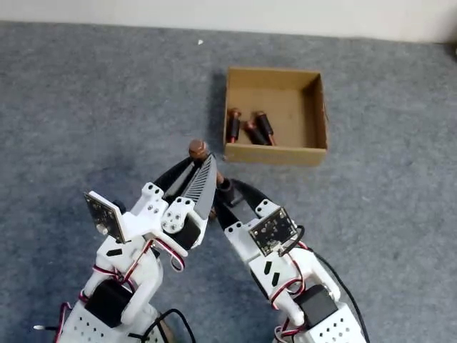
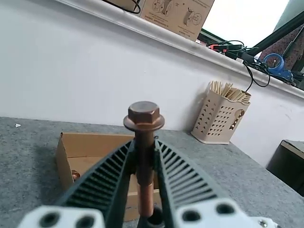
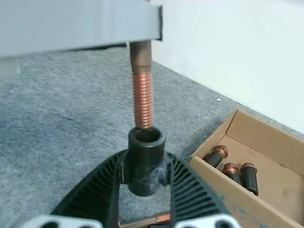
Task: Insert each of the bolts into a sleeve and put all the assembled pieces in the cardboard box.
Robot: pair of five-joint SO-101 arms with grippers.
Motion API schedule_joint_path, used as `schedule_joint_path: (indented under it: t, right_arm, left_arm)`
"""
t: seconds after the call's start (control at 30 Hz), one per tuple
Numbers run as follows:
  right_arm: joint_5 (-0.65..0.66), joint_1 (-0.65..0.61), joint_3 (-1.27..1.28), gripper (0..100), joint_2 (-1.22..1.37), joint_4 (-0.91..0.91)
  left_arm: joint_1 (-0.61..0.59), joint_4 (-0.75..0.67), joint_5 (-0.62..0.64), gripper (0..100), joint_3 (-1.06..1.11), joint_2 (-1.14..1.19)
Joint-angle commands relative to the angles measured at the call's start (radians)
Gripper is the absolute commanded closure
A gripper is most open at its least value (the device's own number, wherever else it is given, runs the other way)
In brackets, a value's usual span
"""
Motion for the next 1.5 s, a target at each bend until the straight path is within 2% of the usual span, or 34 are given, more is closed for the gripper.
schedule_joint_path:
  t: [0.0, 0.3, 0.5, 0.67, 0.8, 0.97, 1.13, 1.3, 1.47]
  right_arm:
    - [0.011, -0.005, 0.096, 99.3, -0.025, -0.038]
    - [0.055, -0.008, 0.096, 99.3, -0.025, -0.018]
    - [0.057, -0.007, 0.096, 99.3, -0.025, -0.018]
    - [0.058, -0.005, 0.096, 99.3, -0.025, -0.018]
    - [0.058, -0.007, 0.096, 99.3, -0.025, -0.018]
    - [0.058, -0.005, 0.096, 99.3, -0.025, -0.018]
    - [0.058, -0.004, 0.096, 99.3, -0.025, -0.007]
    - [0.058, 0.027, 0.096, 99.3, -0.025, -0.01]
    - [0.058, 0.027, 0.096, 99.3, -0.025, -0.01]
  left_arm:
    - [0.036, -0.006, -0.006, 99, -0.056, -0.008]
    - [0.059, -0.002, -0.011, 99, -0.067, -0.008]
    - [0.096, 0.16, -0.011, 99, -0.145, -0.008]
    - [0.053, 0.166, -0.012, 99, -0.113, -0.008]
    - [0.028, 0.04, -0.038, 99, 0.01, -0.007]
    - [0.028, -0.169, -0.25, 99, 0.162, -0.007]
    - [0.027, -0.195, -0.301, 99, 0.171, -0.007]
    - [0.033, -0.092, -0.302, 97, 0.163, -0.007]
    - [0.027, 0.098, -0.298, 83, 0.097, -0.007]
